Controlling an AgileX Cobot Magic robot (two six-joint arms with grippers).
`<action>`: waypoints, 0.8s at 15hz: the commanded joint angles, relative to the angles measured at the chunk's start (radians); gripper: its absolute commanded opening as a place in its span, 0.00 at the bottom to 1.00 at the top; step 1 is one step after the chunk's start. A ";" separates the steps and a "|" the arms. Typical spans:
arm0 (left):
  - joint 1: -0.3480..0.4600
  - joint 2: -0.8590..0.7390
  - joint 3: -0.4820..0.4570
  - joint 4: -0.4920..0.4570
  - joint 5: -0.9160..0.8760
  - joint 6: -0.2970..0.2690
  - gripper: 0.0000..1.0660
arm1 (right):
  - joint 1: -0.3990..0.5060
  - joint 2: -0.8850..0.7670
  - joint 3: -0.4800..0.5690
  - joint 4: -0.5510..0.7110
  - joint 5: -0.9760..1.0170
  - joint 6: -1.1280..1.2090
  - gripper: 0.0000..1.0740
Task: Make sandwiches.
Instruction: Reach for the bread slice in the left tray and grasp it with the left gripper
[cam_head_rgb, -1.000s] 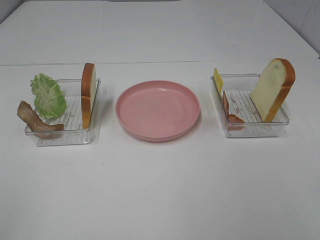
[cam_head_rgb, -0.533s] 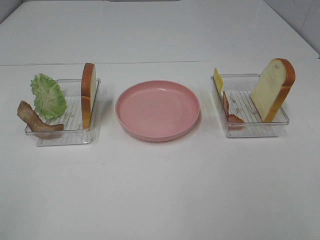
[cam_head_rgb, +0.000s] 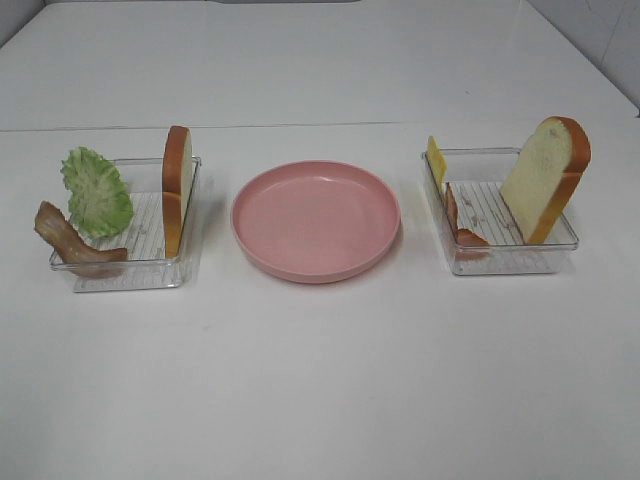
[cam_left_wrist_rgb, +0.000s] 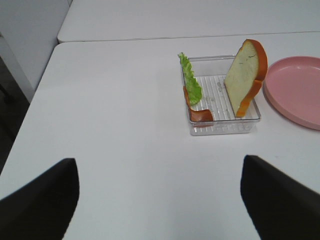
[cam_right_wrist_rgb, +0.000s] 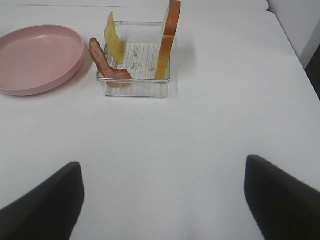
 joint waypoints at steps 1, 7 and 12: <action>0.002 0.155 -0.065 -0.052 -0.051 -0.001 0.79 | -0.008 -0.012 0.001 0.002 -0.012 -0.011 0.77; 0.002 0.641 -0.271 -0.171 -0.040 0.001 0.79 | -0.008 -0.012 0.001 0.002 -0.012 -0.011 0.77; -0.031 1.105 -0.578 -0.263 0.070 0.000 0.79 | -0.008 -0.012 0.001 0.002 -0.012 -0.011 0.77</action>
